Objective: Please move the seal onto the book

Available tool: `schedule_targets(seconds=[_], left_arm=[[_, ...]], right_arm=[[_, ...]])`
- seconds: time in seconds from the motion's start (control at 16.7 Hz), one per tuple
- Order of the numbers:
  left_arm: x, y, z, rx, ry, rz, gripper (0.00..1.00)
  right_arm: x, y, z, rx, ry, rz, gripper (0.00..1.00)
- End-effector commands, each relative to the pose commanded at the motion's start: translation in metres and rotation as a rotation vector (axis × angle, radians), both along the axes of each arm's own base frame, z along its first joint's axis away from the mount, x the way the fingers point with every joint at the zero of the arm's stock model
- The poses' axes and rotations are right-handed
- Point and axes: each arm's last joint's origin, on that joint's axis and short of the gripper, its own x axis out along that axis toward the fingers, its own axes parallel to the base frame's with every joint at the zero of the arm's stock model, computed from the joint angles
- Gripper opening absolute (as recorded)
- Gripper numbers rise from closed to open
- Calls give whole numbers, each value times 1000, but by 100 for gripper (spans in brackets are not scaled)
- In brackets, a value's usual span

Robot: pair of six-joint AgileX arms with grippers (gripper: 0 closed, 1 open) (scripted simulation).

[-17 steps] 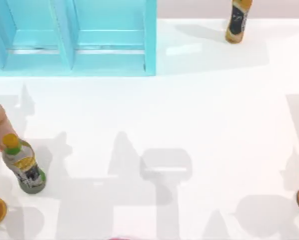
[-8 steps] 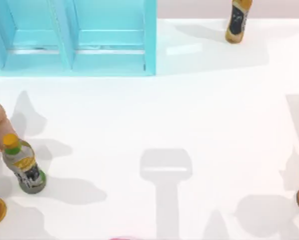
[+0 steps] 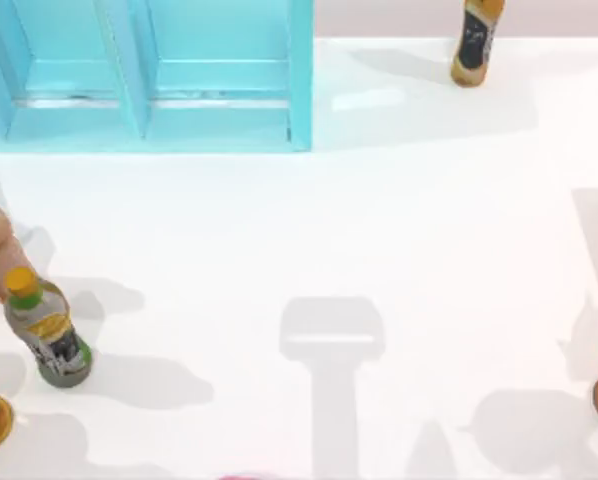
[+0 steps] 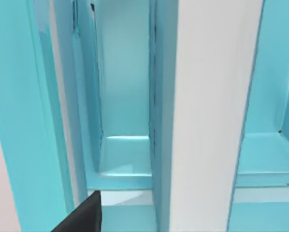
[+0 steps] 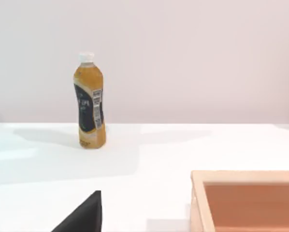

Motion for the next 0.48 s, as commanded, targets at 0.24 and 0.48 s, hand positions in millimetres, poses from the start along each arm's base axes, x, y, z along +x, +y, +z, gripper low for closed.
schedule_targets(seconds=[0.24, 0.48], left_arm=[[1, -2, 0, -2, 4, -3, 100], [25, 1, -3, 0, 1, 0, 100]], right_arm=[[0, 0, 0, 0, 0, 0, 100], [0, 0, 0, 0, 0, 0, 100]])
